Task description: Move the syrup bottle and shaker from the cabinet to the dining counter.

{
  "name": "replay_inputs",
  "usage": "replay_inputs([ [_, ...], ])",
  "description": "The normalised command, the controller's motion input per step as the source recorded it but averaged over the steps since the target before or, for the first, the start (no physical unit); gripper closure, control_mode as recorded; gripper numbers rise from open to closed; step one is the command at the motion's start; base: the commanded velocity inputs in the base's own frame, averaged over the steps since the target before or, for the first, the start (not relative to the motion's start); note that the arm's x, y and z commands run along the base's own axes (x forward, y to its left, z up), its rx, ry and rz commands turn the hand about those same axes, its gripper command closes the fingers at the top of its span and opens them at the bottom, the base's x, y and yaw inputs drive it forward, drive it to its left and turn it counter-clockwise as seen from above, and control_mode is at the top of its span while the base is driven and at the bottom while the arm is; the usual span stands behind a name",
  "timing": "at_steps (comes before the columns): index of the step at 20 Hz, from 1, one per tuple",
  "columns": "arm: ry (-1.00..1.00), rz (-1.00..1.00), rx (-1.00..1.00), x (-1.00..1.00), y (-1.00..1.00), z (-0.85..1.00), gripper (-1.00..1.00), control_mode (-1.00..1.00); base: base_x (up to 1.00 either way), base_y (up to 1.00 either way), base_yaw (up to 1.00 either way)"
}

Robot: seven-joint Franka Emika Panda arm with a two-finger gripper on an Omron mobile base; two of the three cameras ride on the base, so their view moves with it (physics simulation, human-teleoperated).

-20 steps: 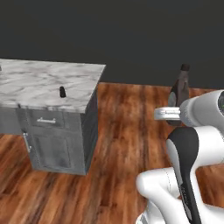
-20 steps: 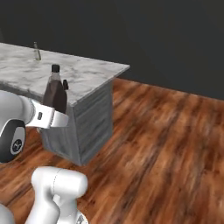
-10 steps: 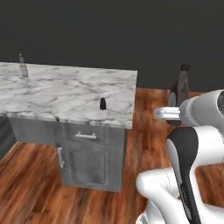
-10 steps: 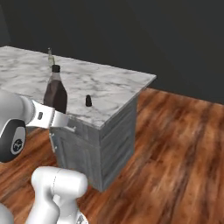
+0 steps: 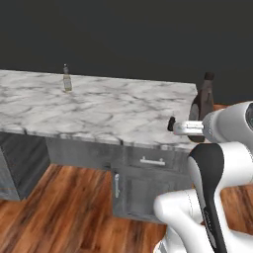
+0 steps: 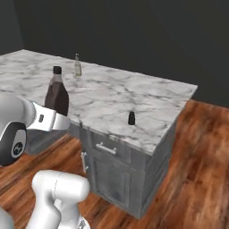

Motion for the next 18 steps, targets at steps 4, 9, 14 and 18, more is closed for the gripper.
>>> replay_inputs([
  [4, 0.0, 0.0, 0.0, 0.0, 0.0, 0.0, 1.0, 1.0, 0.65, 0.96, 0.03],
  [9, 0.0, 0.0, 0.0, 0.0, 0.0, 0.0, 1.0, 1.0, 0.74, 0.55, 0.01],
  [14, 0.0, 0.0, 0.0, 0.0, 0.0, 0.0, 1.0, 1.0, 0.65, 0.24, 0.0],
  [18, 0.0, 0.0, 0.0, 0.0, 0.0, 0.0, 1.0, 1.0, 0.52, 0.16, 0.0],
])
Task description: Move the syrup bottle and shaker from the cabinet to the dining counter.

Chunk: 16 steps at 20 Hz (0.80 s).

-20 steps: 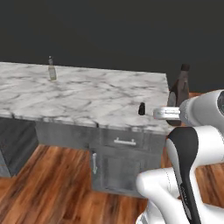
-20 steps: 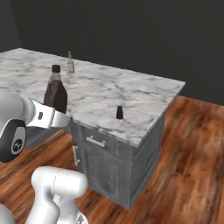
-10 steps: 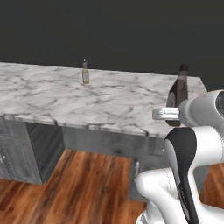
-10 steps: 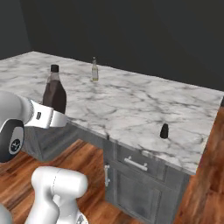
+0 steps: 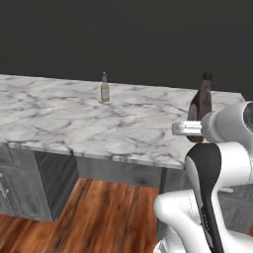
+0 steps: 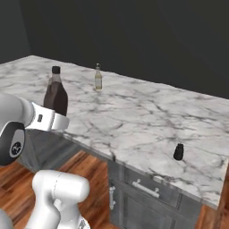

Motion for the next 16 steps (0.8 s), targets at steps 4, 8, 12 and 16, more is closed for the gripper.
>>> replay_inputs([
  [4, 0.0, 0.0, 0.0, 0.0, 0.0, 0.0, 1.0, 1.0, 0.4, 0.23, -0.02],
  [8, 0.0, 0.0, 0.0, 0.0, 0.0, 0.0, 1.0, 1.0, 0.34, 0.26, -0.1],
  [12, 0.0, 0.0, 0.0, 0.0, 0.0, 0.0, 1.0, 1.0, 0.23, 0.29, -0.16],
  [16, 0.0, 0.0, 0.0, 0.0, 0.0, 0.0, 1.0, 1.0, 0.25, 0.24, -0.18],
])
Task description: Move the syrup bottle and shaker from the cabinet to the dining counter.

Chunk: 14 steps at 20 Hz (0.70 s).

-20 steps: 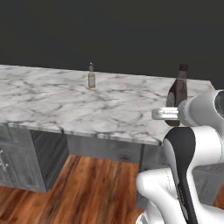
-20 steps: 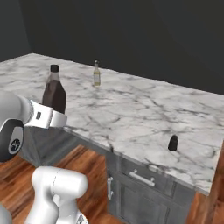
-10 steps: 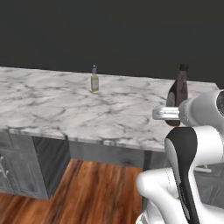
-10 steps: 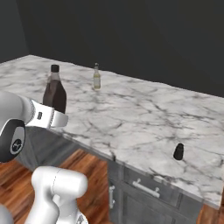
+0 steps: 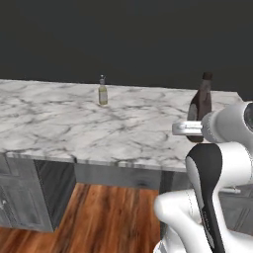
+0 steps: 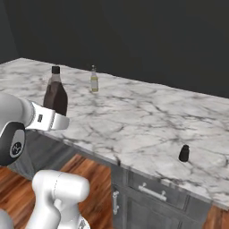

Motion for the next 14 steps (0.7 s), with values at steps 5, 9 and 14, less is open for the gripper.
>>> replay_inputs([
  [5, 0.0, 0.0, 0.0, 0.0, 0.0, 0.0, 1.0, 1.0, 0.33, 0.33, -0.15],
  [9, 0.0, 0.0, 0.0, 0.0, 0.0, 0.0, 1.0, 1.0, 0.53, 0.37, -0.11],
  [14, 0.0, 0.0, 0.0, 0.0, 0.0, 0.0, 1.0, 1.0, 0.63, 0.29, -0.07],
])
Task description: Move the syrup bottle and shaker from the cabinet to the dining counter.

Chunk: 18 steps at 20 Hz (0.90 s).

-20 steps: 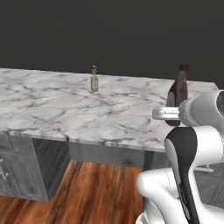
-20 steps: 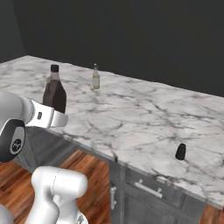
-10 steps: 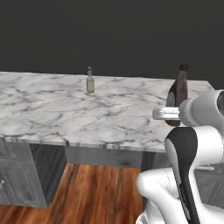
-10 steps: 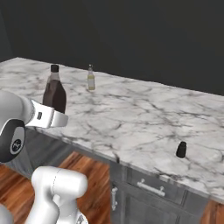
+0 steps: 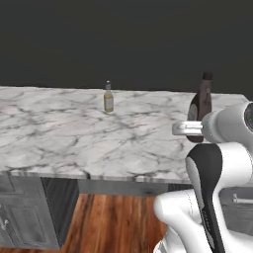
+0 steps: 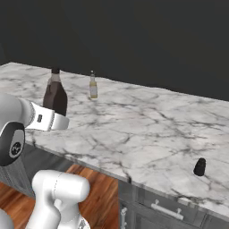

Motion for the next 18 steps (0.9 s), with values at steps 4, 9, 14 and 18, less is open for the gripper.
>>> replay_inputs([
  [4, 0.0, 0.0, 0.0, 0.0, 0.0, 0.0, 1.0, 1.0, 0.61, 0.2, -0.05],
  [9, 0.0, 0.0, 0.0, 0.0, 0.0, 0.0, 1.0, 1.0, 0.53, 0.11, -0.05],
  [14, 0.0, 0.0, 0.0, 0.0, 0.0, 0.0, 1.0, 1.0, 0.52, 0.09, -0.05],
  [18, 0.0, 0.0, 0.0, 0.0, 0.0, 0.0, 1.0, 1.0, 0.49, 0.07, -0.05],
])
